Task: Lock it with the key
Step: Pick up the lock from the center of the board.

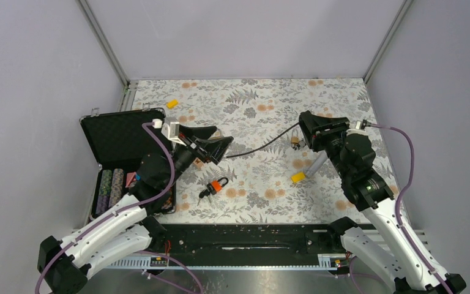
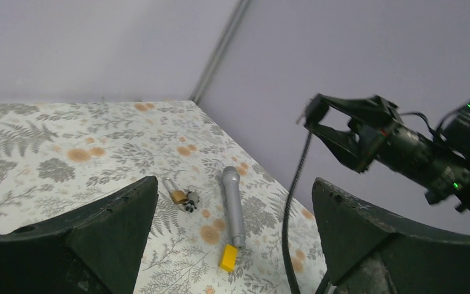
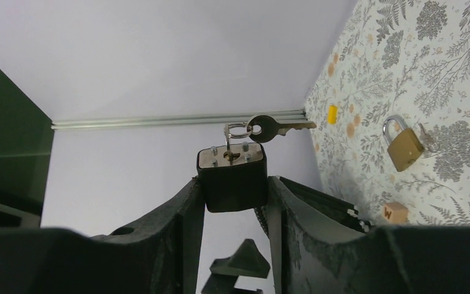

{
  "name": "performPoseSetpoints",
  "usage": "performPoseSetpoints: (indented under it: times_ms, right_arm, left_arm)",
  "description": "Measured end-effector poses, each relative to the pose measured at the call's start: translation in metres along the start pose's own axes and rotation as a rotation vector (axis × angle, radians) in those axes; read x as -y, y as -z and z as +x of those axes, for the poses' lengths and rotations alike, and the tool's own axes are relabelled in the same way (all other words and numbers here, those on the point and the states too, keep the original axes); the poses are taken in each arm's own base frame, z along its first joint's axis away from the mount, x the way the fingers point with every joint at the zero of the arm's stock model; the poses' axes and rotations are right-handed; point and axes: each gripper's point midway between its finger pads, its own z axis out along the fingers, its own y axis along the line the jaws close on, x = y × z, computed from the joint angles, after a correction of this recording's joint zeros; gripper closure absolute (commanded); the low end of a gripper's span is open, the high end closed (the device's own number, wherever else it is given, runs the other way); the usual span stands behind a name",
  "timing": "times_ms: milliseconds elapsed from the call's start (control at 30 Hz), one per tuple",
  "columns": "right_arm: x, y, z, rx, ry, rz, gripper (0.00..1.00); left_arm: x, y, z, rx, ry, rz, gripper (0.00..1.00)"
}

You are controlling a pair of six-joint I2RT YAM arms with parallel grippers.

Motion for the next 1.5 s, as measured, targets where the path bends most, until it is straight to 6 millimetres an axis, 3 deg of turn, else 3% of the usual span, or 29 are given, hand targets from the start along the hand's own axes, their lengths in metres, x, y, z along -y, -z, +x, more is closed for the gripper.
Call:
performPoseSetpoints:
  times_ms: [333, 633, 767, 1000, 1167, 1367, 1500]
  right_arm:
    - [-0.001, -0.018, -0.004, 0.022, -0.136, 0.016, 0.71]
    - [-0.01, -0.03, 0.001, -0.011, -0.262, 0.002, 0.72]
    - [-0.014, -0.032, 0.005, -0.036, -0.308, -0.007, 0.72]
    - [-0.023, -0.035, 0.014, -0.093, -0.388, -0.021, 0.72]
    - [-0.027, -0.033, 0.019, -0.13, -0.422, -0.024, 0.72]
    - [-0.034, -0.027, 0.023, -0.163, -0.446, -0.042, 0.72]
    - [-0.038, -0.023, 0.024, -0.178, -0.451, -0.053, 0.72]
  left_arm:
    - [0.036, 0.006, 0.002, 0.064, -0.018, 0.23, 0.04]
    - [0.039, -0.004, 0.032, 0.05, 0.001, 0.272, 0.04]
    - [0.047, -0.015, 0.041, 0.082, 0.007, 0.292, 0.05]
    - [0.073, -0.047, 0.073, 0.117, -0.056, 0.297, 0.06]
    - [0.092, -0.074, 0.062, 0.212, -0.104, 0.271, 0.1]
    - [0.099, -0.098, 0.042, 0.3, -0.114, 0.226, 0.2]
    - [0.098, -0.101, 0.037, 0.322, -0.115, 0.201, 0.46]
